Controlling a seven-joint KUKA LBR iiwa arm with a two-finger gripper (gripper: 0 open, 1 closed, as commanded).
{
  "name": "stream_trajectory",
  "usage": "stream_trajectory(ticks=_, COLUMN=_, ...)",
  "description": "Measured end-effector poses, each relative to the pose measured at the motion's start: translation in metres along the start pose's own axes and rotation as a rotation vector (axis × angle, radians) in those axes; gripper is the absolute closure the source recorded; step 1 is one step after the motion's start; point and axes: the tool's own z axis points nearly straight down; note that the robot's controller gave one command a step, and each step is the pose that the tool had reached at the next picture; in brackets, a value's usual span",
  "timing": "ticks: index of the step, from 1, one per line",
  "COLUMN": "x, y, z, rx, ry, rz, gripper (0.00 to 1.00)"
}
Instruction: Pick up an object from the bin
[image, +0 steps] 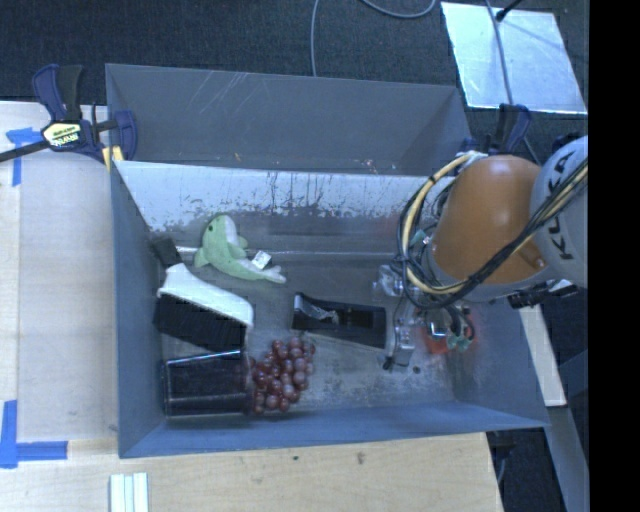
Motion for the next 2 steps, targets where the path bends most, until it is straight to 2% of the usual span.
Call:
stream_trajectory(ticks=1, x=-0.016, y=0.012, z=0.034, rx=-0.001, ry=0.004, rz=0.100, gripper=0.00)
stream_trajectory(ticks=2, x=-0.015, y=0.002, z=0.072, rx=-0.004, ry=0.000, rz=0.157, gripper=1.00)
